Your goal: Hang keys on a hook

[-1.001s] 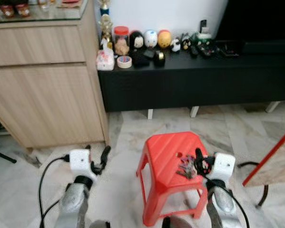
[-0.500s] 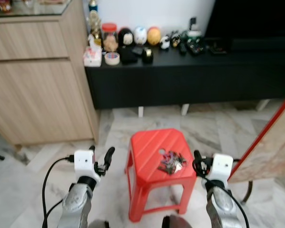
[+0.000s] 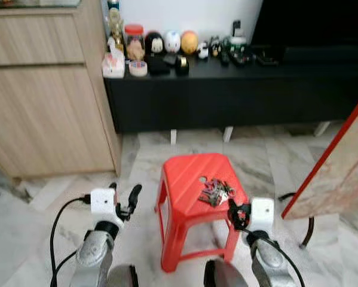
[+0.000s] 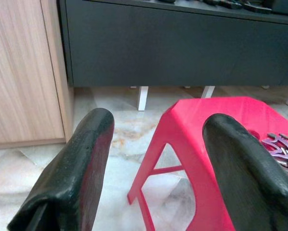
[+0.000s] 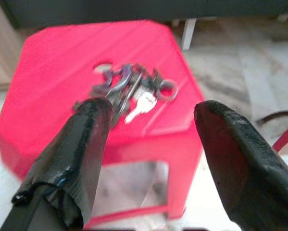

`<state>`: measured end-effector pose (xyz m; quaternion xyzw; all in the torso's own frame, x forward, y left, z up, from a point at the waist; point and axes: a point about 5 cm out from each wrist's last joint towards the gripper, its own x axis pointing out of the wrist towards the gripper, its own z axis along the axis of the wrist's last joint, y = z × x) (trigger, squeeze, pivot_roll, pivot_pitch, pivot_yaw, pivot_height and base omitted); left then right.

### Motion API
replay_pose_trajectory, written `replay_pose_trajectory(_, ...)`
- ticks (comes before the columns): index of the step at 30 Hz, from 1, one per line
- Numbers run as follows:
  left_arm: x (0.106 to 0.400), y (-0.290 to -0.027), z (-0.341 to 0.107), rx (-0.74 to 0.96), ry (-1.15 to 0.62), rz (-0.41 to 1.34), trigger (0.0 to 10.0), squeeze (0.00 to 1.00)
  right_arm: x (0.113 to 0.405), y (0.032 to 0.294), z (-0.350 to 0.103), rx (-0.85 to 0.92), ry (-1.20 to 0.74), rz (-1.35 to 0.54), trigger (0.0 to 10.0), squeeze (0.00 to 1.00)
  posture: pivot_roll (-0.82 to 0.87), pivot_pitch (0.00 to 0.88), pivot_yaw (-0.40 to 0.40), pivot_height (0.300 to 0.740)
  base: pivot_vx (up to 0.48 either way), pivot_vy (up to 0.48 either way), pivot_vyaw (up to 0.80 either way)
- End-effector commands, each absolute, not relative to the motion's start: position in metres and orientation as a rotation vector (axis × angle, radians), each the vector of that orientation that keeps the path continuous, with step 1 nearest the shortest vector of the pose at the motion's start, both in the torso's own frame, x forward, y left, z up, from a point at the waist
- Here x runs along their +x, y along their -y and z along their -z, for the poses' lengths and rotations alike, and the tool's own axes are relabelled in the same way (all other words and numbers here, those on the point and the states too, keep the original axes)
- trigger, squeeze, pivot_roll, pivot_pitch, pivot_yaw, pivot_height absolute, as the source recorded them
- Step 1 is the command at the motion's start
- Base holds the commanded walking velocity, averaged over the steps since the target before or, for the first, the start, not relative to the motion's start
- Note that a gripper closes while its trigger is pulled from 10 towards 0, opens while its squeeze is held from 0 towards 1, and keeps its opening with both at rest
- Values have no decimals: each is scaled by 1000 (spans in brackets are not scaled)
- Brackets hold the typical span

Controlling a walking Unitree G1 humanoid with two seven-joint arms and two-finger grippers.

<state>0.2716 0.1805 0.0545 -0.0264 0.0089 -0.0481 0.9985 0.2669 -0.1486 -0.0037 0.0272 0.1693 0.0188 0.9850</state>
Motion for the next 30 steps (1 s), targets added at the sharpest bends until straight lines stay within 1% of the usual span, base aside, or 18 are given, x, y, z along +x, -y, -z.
replay_pose_trajectory(1,271,-177,-53,-47,-24,111,10000,0,269,150,2,55,-338,-37,10000,0,17,19,-75,589,0,0,0)
replay_pose_trajectory(6,271,-175,-53,-41,-22,120,10000,0,269,149,2,67,-330,-44,10000,0,17,18,-76,589,0,0,0)
replay_pose_trajectory(13,271,-175,-54,-40,-21,119,10000,0,270,149,0,37,-320,-77,10000,0,16,24,-79,589,0,0,76)
replay_pose_trajectory(16,271,-175,-53,-40,-22,118,10000,0,269,146,1,36,-317,-94,10000,0,16,24,-79,589,244,0,638)
replay_pose_trajectory(30,272,-172,-53,-39,-24,132,10000,0,269,148,3,50,-326,-80,10000,0,17,22,-81,589,259,0,0)
